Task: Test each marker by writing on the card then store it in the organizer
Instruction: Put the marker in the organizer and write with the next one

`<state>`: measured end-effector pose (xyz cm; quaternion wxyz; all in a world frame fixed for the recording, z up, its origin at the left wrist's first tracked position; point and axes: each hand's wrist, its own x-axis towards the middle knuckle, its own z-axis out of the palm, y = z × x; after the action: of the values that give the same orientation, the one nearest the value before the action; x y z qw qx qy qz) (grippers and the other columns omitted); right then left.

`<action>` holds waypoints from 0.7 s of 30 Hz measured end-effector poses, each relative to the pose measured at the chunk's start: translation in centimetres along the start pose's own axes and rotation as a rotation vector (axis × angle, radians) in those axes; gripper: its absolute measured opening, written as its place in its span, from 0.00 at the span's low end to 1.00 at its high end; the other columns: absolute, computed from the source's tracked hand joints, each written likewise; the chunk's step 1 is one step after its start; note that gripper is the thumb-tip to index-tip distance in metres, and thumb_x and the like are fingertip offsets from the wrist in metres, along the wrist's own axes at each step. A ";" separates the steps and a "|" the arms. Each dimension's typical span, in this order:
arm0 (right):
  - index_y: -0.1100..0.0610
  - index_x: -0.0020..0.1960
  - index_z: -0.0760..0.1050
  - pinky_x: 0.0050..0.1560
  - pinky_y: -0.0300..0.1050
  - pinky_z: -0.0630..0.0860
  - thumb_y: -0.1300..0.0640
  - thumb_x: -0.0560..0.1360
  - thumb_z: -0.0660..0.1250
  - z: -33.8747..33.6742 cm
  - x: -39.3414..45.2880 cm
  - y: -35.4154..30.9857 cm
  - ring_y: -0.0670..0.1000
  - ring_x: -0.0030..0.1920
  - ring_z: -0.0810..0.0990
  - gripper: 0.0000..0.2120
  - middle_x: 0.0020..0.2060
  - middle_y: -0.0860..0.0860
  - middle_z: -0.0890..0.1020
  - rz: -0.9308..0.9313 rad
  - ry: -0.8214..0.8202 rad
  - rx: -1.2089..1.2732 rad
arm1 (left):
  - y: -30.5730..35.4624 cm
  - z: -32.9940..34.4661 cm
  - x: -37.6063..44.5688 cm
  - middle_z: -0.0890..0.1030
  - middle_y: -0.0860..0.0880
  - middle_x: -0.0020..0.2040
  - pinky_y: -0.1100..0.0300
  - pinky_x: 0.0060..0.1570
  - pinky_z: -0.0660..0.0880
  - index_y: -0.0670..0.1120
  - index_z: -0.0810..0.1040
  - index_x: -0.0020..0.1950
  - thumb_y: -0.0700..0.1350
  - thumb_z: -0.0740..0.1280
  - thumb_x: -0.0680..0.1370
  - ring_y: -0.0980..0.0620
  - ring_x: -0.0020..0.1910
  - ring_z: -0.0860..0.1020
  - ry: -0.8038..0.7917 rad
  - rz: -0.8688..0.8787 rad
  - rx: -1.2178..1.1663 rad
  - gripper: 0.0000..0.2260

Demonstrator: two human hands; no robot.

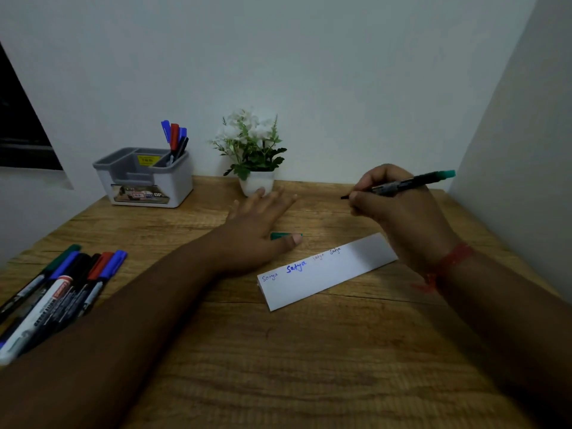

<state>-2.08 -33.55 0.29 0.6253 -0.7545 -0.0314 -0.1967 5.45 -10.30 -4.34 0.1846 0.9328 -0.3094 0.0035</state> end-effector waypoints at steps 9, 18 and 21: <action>0.59 0.47 0.81 0.44 0.36 0.81 0.64 0.77 0.70 -1.2 -3.2 2.1 0.49 0.44 0.86 0.02 0.42 0.52 0.87 0.141 -0.219 -0.319 | 0.6 0.7 0.6 0.29 0.57 0.77 0.37 0.73 0.32 0.64 0.35 0.78 0.70 0.52 0.77 0.50 0.74 0.25 -0.115 0.052 0.204 0.36; 0.59 0.48 0.81 0.49 0.40 0.83 0.63 0.77 0.70 -1.0 -3.0 2.6 0.51 0.45 0.87 0.02 0.43 0.53 0.87 0.158 -0.274 -0.292 | 0.9 1.0 0.9 0.28 0.56 0.77 0.35 0.73 0.34 0.62 0.35 0.78 0.72 0.51 0.75 0.47 0.75 0.25 -0.225 0.043 0.274 0.38; 0.58 0.48 0.81 0.45 0.34 0.81 0.63 0.77 0.70 -1.1 -2.9 2.7 0.49 0.44 0.87 0.02 0.43 0.51 0.87 0.159 -0.271 -0.287 | 0.9 1.2 1.1 0.28 0.55 0.77 0.35 0.73 0.35 0.62 0.35 0.78 0.72 0.51 0.76 0.47 0.75 0.25 -0.238 0.051 0.285 0.38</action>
<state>-4.26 -34.58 -3.10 0.5148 -0.8556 -0.0272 -0.0456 5.70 -12.03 -5.01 0.0128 0.9353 -0.3488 -0.0584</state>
